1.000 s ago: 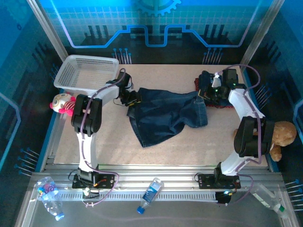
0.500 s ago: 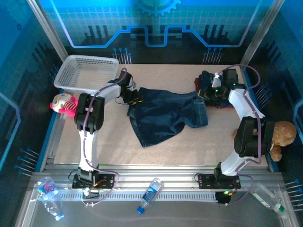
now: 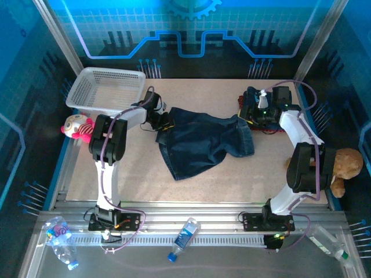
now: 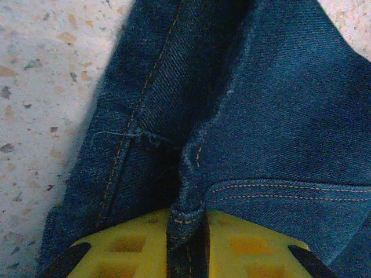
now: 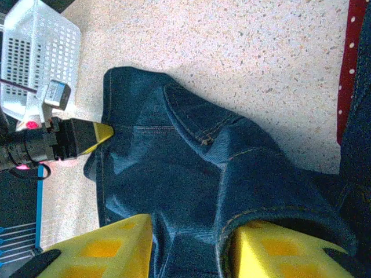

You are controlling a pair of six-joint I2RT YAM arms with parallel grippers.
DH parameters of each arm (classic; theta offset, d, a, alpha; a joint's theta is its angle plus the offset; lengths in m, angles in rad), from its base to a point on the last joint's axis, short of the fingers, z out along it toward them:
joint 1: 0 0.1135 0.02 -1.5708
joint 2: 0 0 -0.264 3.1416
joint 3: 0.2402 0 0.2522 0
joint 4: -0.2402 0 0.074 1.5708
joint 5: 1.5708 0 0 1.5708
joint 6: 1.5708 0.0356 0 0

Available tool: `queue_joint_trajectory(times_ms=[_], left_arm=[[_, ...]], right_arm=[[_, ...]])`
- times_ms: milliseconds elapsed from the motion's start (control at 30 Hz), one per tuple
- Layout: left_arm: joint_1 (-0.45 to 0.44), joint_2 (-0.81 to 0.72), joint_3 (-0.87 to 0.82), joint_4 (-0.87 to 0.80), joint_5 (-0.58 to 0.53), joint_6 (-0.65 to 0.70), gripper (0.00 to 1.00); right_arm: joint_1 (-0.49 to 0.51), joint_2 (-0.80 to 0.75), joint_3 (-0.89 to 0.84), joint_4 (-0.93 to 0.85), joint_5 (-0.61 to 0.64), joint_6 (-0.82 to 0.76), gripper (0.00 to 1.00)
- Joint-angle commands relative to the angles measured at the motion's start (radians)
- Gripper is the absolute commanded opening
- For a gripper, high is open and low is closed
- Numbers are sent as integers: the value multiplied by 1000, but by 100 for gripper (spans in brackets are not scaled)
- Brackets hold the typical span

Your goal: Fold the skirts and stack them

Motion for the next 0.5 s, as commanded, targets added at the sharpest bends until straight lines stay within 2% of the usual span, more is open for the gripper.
queue_joint_trajectory(times_ms=[0,33,167,467], left_arm=[[8,-14,6,10,37,-5,22],[8,-14,8,11,37,-8,24],[8,-12,5,19,45,-13,32],[8,-19,-20,24,62,-17,32]], right_arm=[[-4,-28,-13,-17,26,-46,46],[-6,-20,-18,-11,36,-59,50],[-6,59,12,-30,77,-117,51],[-5,101,-21,-8,87,-158,49]])
